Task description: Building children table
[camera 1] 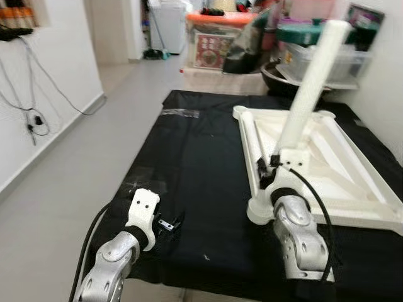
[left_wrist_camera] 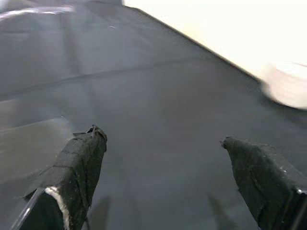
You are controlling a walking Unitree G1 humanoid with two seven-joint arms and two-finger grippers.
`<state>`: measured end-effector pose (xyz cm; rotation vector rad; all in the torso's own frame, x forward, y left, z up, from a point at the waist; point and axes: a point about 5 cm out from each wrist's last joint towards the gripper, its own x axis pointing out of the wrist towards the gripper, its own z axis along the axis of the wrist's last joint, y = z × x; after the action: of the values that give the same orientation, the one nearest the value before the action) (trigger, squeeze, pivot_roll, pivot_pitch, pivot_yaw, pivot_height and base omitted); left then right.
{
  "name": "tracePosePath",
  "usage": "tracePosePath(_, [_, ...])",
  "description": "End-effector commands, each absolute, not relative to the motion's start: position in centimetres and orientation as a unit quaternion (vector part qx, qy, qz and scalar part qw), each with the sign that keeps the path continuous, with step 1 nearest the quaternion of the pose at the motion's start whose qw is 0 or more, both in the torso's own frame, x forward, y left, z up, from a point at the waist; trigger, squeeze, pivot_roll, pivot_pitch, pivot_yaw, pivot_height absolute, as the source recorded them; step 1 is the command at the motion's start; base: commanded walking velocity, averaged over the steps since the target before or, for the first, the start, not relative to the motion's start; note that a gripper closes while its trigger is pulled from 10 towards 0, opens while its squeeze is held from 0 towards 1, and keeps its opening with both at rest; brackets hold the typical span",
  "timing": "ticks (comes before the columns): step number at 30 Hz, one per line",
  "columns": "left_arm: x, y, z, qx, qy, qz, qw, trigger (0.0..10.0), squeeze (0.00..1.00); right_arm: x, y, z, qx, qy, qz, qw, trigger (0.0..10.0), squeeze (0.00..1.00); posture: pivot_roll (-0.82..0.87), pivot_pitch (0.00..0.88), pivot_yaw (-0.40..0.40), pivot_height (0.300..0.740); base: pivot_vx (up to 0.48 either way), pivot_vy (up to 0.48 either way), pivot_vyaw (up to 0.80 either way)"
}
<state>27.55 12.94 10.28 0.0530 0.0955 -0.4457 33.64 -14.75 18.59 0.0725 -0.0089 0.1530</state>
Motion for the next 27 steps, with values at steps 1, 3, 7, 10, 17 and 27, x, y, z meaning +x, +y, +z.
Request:
tracePosePath(1, [27.4, 12.8, 10.1, 0.026, 0.048, -0.221, 0.974, 10.0, 0.0, 34.3, -13.7, 20.3, 0.054, -0.028, 0.173, 0.983, 10.0, 0.0, 0.01, 0.0, -0.053, 0.74, 0.0, 0.0, 0.0])
tracePosePath(3, [27.4, 12.8, 10.0, 0.027, 0.049, -0.222, 0.973, 10.0, 0.0, 34.7, -14.2, 20.8, 0.037, -0.042, 0.213, 0.975, 10.0, 0.0, 0.02, 0.0, -0.061, 0.74, 0.0, 0.0, 0.0])
tracePosePath(7, [27.5, 13.2, 10.1, 0.029, 0.046, -0.216, 0.975, 10.0, 0.0, 35.0, -15.1, 20.7, 0.034, -0.034, 0.325, 0.945, 10.0, 0.0, 0.04, 0.0, -0.075, 0.74, 0.0, 0.0, 0.0])
tracePosePath(10, [27.5, 13.3, 10.2, 0.026, 0.045, -0.213, 0.976, 10.0, 0.0, 34.7, -14.4, 20.3, 0.041, -0.028, 0.392, 0.919, 10.0, 0.0, 0.04, 0.0, -0.07, 0.74, 0.0, 0.0, 0.0])
tracePosePath(17, [27.5, 12.9, 10.3, 0.028, 0.046, -0.219, 0.974, 10.0, 0.0, 35.3, -11.7, 18.4, 0.063, -0.005, 0.433, 0.899, 0.0, 0.0, 0.05, 0.0, -0.072, 0.74, 0.0, 0.0, 0.0])
tracePosePath(27, [27.1, 13.2, 10.0, 0.028, 0.052, -0.217, 0.974, 10.0, 0.0, 34.3, -20.8, 12.2, -0.015, 0.132, -0.204, 0.97, 0.0, 0.0, 0.03, 0.0, -0.063, 0.74, 0.0, 0.0, 0.0])
